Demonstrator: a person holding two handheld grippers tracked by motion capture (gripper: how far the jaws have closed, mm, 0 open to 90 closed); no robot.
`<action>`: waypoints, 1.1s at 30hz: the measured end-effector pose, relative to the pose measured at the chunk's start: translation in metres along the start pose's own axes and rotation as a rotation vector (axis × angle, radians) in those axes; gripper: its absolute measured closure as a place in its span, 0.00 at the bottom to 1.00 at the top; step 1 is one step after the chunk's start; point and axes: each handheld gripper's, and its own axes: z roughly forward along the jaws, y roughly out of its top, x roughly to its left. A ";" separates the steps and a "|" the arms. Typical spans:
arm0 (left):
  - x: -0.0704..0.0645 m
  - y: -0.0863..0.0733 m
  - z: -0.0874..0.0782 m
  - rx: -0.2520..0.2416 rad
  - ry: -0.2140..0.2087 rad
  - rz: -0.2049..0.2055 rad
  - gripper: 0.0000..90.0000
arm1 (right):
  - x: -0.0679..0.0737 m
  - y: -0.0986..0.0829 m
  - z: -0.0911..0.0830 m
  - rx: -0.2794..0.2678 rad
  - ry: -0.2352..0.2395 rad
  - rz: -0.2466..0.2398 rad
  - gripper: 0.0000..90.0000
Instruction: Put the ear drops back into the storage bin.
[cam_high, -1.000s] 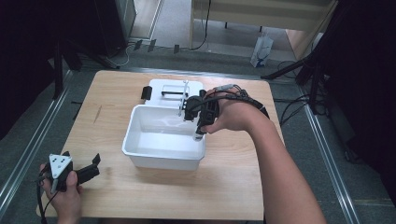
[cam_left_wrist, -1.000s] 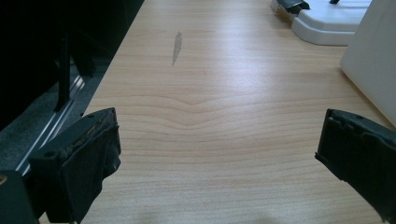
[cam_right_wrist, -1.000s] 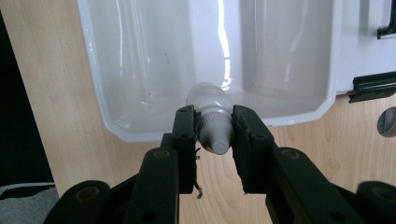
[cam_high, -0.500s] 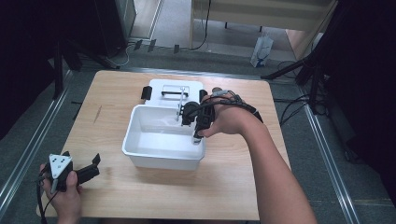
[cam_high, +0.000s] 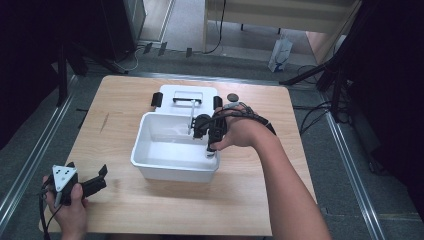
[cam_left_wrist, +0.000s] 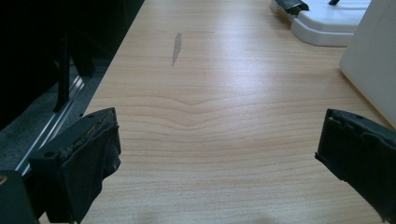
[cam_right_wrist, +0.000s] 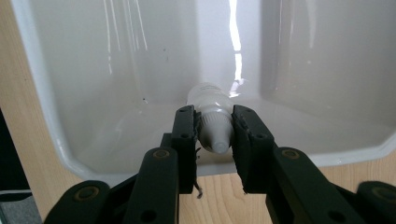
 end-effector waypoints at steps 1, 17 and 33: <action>0.000 0.000 0.000 0.000 0.000 0.000 0.00 | 0.000 0.000 0.002 0.003 0.001 0.001 0.80; 0.000 0.000 0.000 -0.004 0.000 0.000 0.00 | -0.005 0.007 0.029 0.056 -0.006 0.000 0.80; -0.001 0.000 0.000 -0.005 -0.001 0.006 0.00 | -0.007 0.009 0.047 0.083 -0.029 0.005 0.80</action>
